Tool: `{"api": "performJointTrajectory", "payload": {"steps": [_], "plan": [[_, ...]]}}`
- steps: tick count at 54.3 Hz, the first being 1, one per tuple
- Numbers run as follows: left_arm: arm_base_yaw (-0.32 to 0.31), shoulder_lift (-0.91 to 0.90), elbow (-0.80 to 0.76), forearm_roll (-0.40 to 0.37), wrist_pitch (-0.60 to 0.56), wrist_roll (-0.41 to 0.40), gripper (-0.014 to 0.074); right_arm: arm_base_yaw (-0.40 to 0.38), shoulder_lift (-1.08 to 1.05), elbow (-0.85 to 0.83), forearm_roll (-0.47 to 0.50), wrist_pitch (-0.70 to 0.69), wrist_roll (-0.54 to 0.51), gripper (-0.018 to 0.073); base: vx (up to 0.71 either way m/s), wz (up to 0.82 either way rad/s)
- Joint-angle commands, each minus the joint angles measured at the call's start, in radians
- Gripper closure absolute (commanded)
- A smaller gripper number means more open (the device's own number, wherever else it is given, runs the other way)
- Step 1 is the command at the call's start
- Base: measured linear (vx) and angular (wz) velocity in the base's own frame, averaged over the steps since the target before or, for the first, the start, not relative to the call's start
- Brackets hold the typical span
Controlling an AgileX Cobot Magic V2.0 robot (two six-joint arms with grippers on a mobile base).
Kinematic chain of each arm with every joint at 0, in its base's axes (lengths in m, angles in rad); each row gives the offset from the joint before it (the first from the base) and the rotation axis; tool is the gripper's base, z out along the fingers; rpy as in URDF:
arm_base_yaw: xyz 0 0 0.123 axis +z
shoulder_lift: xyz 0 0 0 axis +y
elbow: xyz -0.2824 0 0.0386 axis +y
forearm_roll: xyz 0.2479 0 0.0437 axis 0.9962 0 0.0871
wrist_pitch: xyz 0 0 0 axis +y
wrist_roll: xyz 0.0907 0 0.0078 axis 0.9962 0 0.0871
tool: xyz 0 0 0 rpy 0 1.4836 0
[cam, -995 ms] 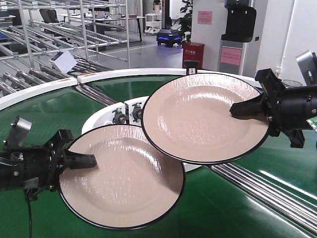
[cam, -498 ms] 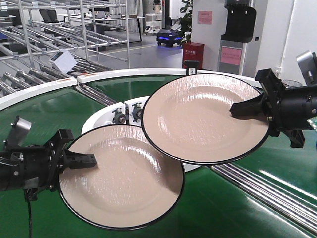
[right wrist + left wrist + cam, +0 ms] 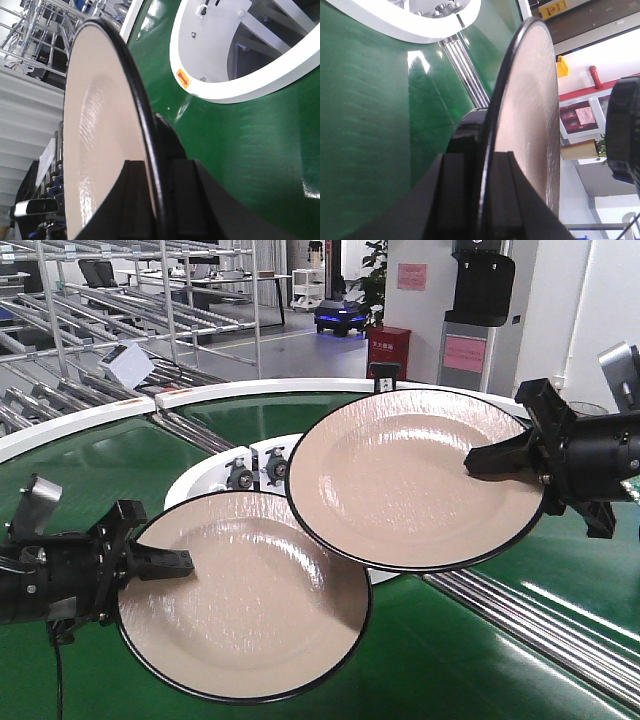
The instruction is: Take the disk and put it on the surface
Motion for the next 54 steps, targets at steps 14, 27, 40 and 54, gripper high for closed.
{"api": "performJointTrajectory", "payload": {"steps": [14, 27, 40, 54], "plan": [[-0.005, -0.047, -0.03, -0.106, 0.015, -0.017, 0.0598, -0.005, -0.049, -0.042, 0.106, -0.042, 0.004, 0.0566, -0.1, -0.02], [-0.005, -0.047, -0.03, -0.106, 0.015, -0.017, 0.0598, -0.005, -0.049, -0.042, 0.106, -0.042, 0.004, 0.0566, -0.19, -0.02], [-0.005, -0.047, -0.03, -0.106, 0.015, -0.017, 0.0598, -0.005, -0.049, -0.042, 0.106, -0.042, 0.004, 0.0564, -0.23, -0.03], [-0.005, -0.047, -0.03, -0.106, 0.018, -0.017, 0.0598, -0.005, -0.049, -0.042, 0.106, -0.042, 0.004, 0.0564, -0.25, -0.01]]}}
